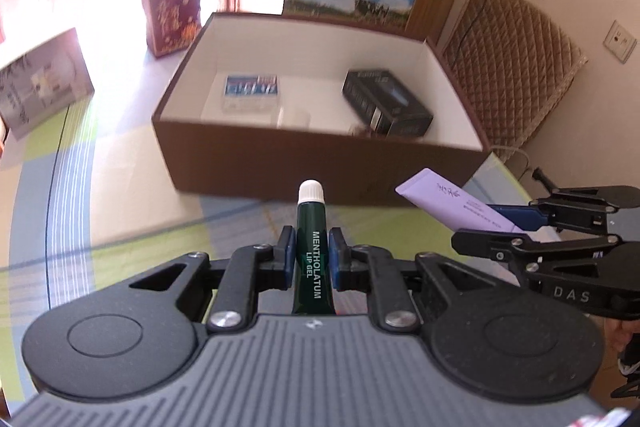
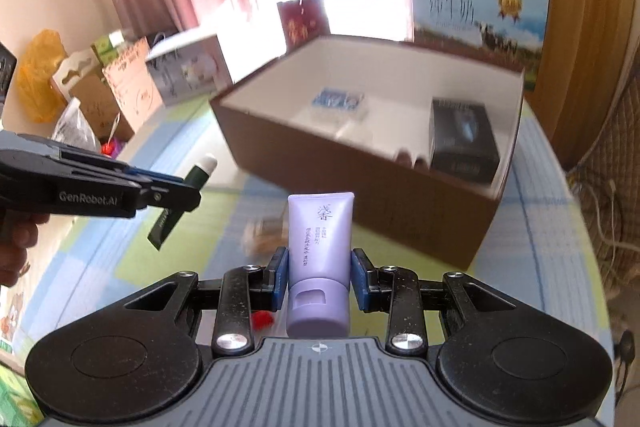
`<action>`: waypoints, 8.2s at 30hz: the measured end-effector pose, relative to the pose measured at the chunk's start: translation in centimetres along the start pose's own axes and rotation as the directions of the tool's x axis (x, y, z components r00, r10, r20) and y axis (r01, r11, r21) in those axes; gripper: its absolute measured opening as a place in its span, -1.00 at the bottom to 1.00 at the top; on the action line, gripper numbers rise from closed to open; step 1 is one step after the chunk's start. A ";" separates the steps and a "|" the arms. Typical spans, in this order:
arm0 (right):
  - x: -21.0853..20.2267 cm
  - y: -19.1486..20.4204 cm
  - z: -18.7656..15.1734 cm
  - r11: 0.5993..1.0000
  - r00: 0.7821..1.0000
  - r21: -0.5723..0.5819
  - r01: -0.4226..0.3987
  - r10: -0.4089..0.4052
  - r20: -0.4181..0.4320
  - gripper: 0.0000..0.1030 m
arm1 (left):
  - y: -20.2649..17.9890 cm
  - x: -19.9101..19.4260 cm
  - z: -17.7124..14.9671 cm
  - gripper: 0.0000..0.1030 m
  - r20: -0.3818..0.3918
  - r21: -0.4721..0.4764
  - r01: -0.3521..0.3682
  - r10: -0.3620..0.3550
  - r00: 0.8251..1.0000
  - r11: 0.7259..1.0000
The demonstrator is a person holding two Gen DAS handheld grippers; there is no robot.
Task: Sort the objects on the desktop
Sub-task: 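Carry the lip balm and purple tube over the brown box with both tools, then lower both tools into the box and open them to release lip balm and tube, then withdraw both tools from the box back over the table items, then grasp the red candy packet with the left tool while the right tool grasps the cotton swab bag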
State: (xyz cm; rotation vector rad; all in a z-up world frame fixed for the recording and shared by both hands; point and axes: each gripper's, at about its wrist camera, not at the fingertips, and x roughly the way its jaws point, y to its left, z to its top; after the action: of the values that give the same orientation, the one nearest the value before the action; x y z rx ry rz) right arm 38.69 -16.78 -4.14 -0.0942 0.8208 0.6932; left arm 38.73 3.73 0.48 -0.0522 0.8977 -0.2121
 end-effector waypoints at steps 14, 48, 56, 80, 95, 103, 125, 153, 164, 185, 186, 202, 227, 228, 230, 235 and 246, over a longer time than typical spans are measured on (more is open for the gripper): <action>1.0 -2.1 6.2 0.998 0.996 0.025 0.051 -0.053 0.078 -0.42 | -0.2 2.1 6.9 -0.74 0.064 0.007 0.014 -0.014 0.998 1.000; 15.6 -8.5 13.9 0.989 0.989 0.077 0.126 -0.119 -0.090 -0.42 | 7.7 20.6 15.4 -0.74 -0.192 -0.023 -0.192 0.185 0.964 0.981; 17.2 -9.3 13.9 0.986 0.984 0.091 0.139 -0.127 -0.126 -0.42 | 7.7 22.0 15.1 -0.70 -0.216 0.002 -0.198 0.193 0.957 0.980; 19.7 -10.2 14.8 0.978 0.986 0.154 0.142 -0.126 -0.110 -0.41 | 6.9 21.0 15.3 -0.51 -0.194 0.035 -0.173 0.176 0.965 0.984; 15.7 -8.3 13.0 0.988 0.984 0.038 0.152 -0.148 -0.095 0.76 | 6.2 18.5 14.6 0.11 -0.162 0.034 -0.151 0.155 0.975 0.988; 12.7 -7.4 11.8 0.988 0.986 0.053 0.148 -0.143 -0.091 0.96 | 4.7 15.6 13.6 0.39 -0.125 0.040 -0.134 0.138 0.982 0.990; 6.7 -4.5 9.8 0.979 0.983 0.104 0.176 -0.169 -0.069 0.96 | 3.1 7.6 9.6 0.59 -0.072 -0.039 -0.149 0.146 0.987 0.988; 0.1 -0.3 3.9 0.994 0.992 0.028 0.106 -0.104 -0.065 0.96 | -0.7 -0.3 1.1 0.69 -0.040 -0.047 -0.143 0.141 0.989 0.989; -0.3 -0.5 1.2 0.994 0.988 0.025 0.109 -0.106 -0.109 0.96 | -1.1 -0.3 -1.4 0.69 -0.083 -0.059 -0.134 0.129 0.988 0.989; 0.2 -0.8 -2.9 0.992 0.980 0.059 0.109 -0.097 -0.172 0.96 | -0.7 1.0 -5.6 0.69 -0.164 -0.072 -0.140 0.127 0.978 0.988; 0.4 -0.9 -3.2 0.992 0.980 0.062 0.111 -0.098 -0.175 0.96 | -0.8 1.1 -5.8 0.69 -0.167 -0.073 -0.136 0.123 0.978 0.988; 1.8 -2.8 -4.9 0.985 0.976 0.111 0.129 -0.106 -0.193 0.96 | -1.4 4.0 -7.9 0.46 -0.209 -0.110 -0.127 0.102 0.973 0.986; 4.7 -5.7 -4.4 0.980 0.973 0.149 0.135 -0.103 -0.204 0.49 | -1.8 10.0 -6.7 -0.17 -0.258 -0.188 -0.171 0.119 0.959 0.967; 4.8 -5.7 -4.5 0.980 0.973 0.147 0.132 -0.100 -0.207 0.49 | -1.6 10.1 -6.8 -0.30 -0.261 -0.187 -0.171 0.119 0.958 0.967; 5.1 -5.7 -4.5 0.982 0.973 0.145 0.123 -0.091 -0.212 0.49 | -1.1 10.2 -7.1 -0.42 -0.264 -0.188 -0.163 0.110 0.958 0.969; 6.1 -5.0 -4.2 0.988 0.974 0.124 0.091 -0.062 -0.220 0.49 | -0.6 9.8 -7.8 -0.44 -0.256 -0.129 -0.191 0.153 0.954 0.973; 9.3 -1.7 -2.5 0.999 0.977 0.041 -0.014 0.022 -0.212 0.49 | 5.0 7.9 -8.4 -0.47 -0.249 -0.208 -0.324 0.271 0.930 0.923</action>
State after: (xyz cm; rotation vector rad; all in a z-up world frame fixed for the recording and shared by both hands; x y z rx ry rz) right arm 42.56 -13.96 -12.69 -0.1271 1.0407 0.6911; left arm 37.80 7.34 -11.49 -0.1226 1.1330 0.1854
